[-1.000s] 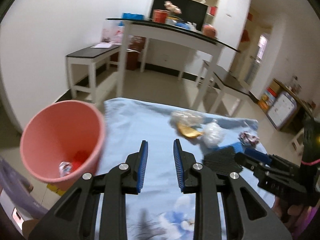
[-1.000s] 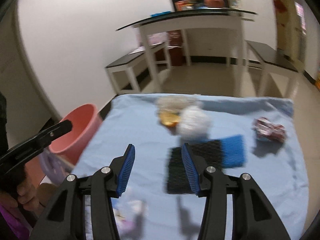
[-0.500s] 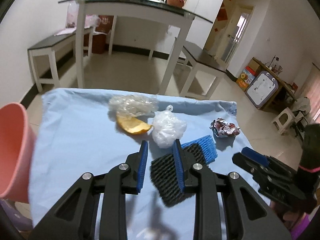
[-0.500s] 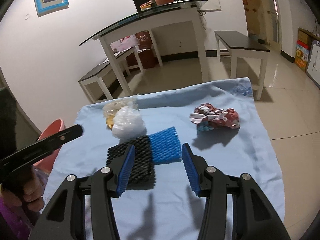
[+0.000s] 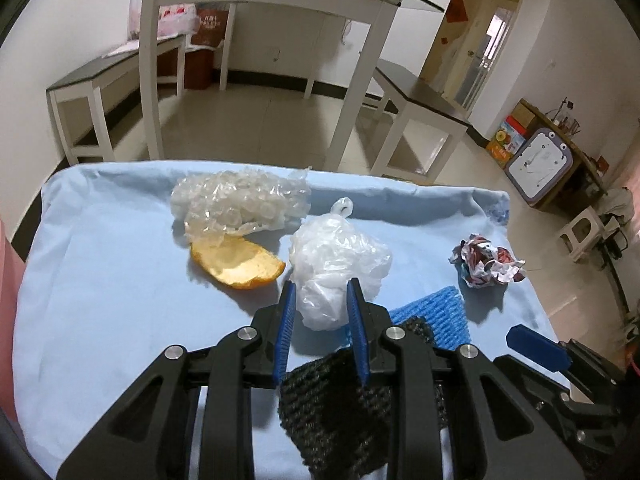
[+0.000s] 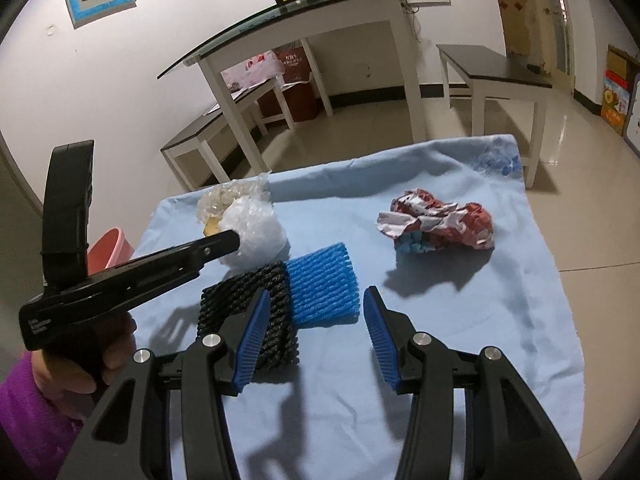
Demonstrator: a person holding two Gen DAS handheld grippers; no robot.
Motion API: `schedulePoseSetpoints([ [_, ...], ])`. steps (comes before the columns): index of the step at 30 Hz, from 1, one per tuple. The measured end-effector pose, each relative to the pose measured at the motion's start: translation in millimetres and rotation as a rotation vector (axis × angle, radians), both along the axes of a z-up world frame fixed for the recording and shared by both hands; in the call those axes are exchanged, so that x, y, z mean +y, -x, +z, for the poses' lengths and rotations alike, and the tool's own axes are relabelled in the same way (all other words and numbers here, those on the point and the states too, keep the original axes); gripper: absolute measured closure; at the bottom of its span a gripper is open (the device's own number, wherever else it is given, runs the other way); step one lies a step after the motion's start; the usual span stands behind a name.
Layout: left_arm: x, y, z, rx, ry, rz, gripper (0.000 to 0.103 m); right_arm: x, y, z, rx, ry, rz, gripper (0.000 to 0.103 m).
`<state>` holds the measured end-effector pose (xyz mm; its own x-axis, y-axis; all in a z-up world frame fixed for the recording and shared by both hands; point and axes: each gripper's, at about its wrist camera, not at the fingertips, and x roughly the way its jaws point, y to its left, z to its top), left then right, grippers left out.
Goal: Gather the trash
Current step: 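Grasp the clear plastic bag with the left gripper while the right gripper grasps the black foam mesh, then carry the clear bag and black mesh over the pink bucket and open both grippers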
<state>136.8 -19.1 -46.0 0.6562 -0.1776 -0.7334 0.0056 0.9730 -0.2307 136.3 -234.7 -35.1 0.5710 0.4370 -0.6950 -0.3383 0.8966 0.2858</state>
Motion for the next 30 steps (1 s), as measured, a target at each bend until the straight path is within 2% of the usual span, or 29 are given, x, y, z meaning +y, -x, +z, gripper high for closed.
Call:
schedulePoseSetpoints([
  [4, -5, 5, 2, -0.033, -0.02, -0.016, 0.092, 2, 2, -5, 0.028, -0.019, 0.006, 0.055],
  [6, -6, 10, 6, -0.05, -0.019, -0.021, 0.094, 4, 4, -5, 0.039, -0.029, 0.013, 0.055],
  [16, -8, 57, 44, -0.172, -0.03, -0.042, 0.095, 28, 14, -11, 0.066, -0.027, 0.053, 0.055],
  [25, 20, 103, 63, -0.211, -0.027, 0.006, 0.095, 47, 0, -32, 0.103, 0.038, 0.024, 0.055],
  [27, 28, 112, 65, -0.216, -0.027, 0.021, 0.095, 52, 1, -33, 0.097, 0.051, 0.027, 0.062],
  [28, 30, 117, 66, -0.219, -0.028, 0.028, 0.095, 54, 2, -34, 0.1, 0.053, 0.031, 0.076],
  [29, 33, 120, 66, -0.22, -0.028, 0.033, 0.095, 56, 4, -34, 0.1, 0.057, 0.029, 0.084],
  [30, 36, 125, 67, -0.224, -0.028, 0.04, 0.095, 55, 6, -33, 0.097, 0.054, 0.029, 0.086],
])
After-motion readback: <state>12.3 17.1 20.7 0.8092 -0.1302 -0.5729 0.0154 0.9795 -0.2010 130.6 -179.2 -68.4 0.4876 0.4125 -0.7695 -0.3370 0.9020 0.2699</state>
